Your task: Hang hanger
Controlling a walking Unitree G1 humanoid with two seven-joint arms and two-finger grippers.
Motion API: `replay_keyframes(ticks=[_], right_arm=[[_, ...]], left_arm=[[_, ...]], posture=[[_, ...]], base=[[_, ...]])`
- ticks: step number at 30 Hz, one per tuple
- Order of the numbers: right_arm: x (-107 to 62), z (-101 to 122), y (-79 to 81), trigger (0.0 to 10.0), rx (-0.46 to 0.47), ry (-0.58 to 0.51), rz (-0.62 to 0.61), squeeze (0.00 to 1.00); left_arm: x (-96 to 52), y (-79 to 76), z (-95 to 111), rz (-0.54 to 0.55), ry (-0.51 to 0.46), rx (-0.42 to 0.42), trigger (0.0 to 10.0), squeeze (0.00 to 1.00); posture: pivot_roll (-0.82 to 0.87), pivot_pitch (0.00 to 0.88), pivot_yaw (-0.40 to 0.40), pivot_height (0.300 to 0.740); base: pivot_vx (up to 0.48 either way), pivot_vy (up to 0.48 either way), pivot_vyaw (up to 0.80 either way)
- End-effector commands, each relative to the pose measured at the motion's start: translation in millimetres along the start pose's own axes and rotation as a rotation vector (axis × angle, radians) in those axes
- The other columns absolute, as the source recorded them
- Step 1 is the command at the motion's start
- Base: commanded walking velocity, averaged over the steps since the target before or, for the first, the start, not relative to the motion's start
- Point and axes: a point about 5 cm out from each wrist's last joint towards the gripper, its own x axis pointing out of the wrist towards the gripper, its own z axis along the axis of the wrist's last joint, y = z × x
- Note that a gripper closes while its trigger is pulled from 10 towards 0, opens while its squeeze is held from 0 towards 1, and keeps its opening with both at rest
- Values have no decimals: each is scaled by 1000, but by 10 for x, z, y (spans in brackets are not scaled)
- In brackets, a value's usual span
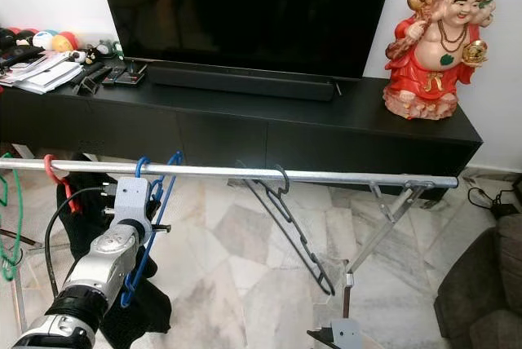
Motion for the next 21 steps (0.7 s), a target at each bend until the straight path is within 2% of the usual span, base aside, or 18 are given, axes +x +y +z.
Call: replay_keyframes(ticks=[1, 5, 8, 9, 10, 11, 12, 20, 21], right_arm=[[0, -9, 0, 10000, 6, 8, 2, 0], [-1, -10, 0, 10000, 4, 9, 5, 0], [-1, -14, 0, 10000, 4, 10, 6, 0], [-2, -16, 1, 10000, 3, 10, 6, 0], [-2, -18, 1, 10000, 4, 10, 6, 0], [-2, -19, 2, 10000, 4, 10, 6, 0], [-2, -22, 3, 10000, 4, 10, 7, 0], [-8, -53, 9, 10000, 9, 14, 6, 0], [-9, -61, 8, 10000, 8, 17, 6, 0]], left_arm=[[9, -12, -52, 2, 46, -19, 10000, 0], [-5, -41, -155, -15, 94, -17, 10000, 0], [-20, -45, -161, -19, 69, -37, 10000, 0], [-27, -49, -150, -26, 49, -36, 10000, 59], [-35, -49, -144, -26, 32, -38, 10000, 490], [-40, -48, -141, -24, 22, -39, 10000, 490], [-58, -46, -126, -25, -5, -55, 10000, 1000], [-231, -18, -117, -49, -106, -7, 10000, 1000], [-307, -17, -124, -64, -130, 28, 10000, 1000]], posture=[[-17, 28, -25, 740], [-16, 21, -24, 740], [-16, 17, -22, 740], [-15, 16, -22, 740], [-15, 14, -21, 740], [-15, 14, -21, 740], [-15, 12, -20, 740], [-17, 0, -10, 740], [-15, 0, -10, 740]], base=[[0, 0, 0], [0, 0, 0], [0, 0, 0], [0, 0, 0], [0, 0, 0], [0, 0, 0], [0, 0, 0], [0, 0, 0], [0, 0, 0]])
